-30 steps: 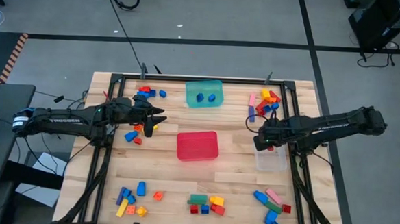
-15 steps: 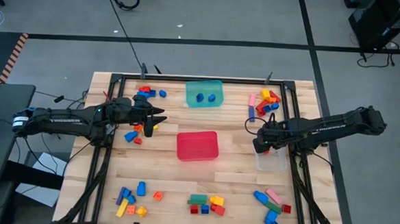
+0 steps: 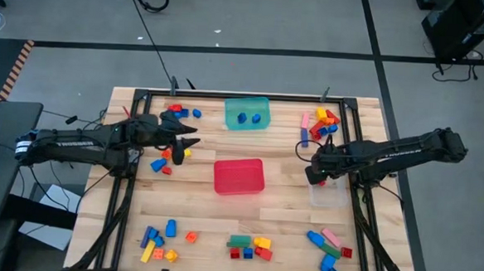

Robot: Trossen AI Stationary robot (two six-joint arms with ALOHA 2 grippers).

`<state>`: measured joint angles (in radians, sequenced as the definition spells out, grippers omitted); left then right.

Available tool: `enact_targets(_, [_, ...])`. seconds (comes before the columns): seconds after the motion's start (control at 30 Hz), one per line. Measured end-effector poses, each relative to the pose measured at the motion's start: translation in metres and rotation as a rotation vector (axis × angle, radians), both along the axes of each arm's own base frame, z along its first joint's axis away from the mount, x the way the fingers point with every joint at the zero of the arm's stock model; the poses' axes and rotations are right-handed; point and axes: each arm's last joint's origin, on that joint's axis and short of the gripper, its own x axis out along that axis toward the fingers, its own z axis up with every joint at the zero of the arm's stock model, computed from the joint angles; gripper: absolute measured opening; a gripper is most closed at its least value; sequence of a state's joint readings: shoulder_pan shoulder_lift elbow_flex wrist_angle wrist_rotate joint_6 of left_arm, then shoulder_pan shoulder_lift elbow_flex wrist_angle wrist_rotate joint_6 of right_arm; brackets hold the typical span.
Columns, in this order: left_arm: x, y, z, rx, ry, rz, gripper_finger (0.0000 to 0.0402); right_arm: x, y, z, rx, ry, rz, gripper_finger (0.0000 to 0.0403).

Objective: Sort blocks by size
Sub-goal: Put the yellow 1 stud game piece into the transparent bin

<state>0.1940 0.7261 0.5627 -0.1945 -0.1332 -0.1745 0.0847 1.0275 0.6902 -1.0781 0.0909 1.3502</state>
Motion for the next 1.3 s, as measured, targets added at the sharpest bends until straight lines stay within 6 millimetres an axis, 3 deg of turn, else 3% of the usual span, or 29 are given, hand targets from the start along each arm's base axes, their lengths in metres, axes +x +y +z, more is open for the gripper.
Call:
enact_targets(0.27, [-0.007, -0.001, 0.023, 0.004, 0.078, 0.010, 0.0193, 0.006, 0.003, 0.047, -0.041, -0.066, 0.013, 0.0177])
enact_targets(0.5, [-0.007, -0.001, 0.025, 0.026, 0.089, 0.000, 0.0193, 0.019, 0.017, 0.076, -0.053, -0.273, -0.029, 0.0170])
enact_targets(0.7, [-0.008, -0.001, 0.025, 0.049, 0.098, -0.010, 0.0193, 0.064, 0.053, 0.113, -0.179, -0.583, 0.151, 0.0155])
enact_targets(0.87, [-0.007, -0.001, 0.025, 0.053, 0.100, -0.012, 0.0193, 0.114, 0.089, 0.131, -0.263, -0.567, 0.392, 0.0133])
enact_targets(1.03, [-0.008, -0.001, 0.024, 0.067, 0.113, -0.019, 0.0193, 0.151, 0.118, 0.126, -0.258, -0.392, 0.653, 0.0110])
enact_targets(1.3, [-0.012, -0.002, 0.015, 0.044, 0.214, -0.023, 0.0193, 0.168, 0.153, 0.072, -0.097, -0.103, 0.880, 0.0101])
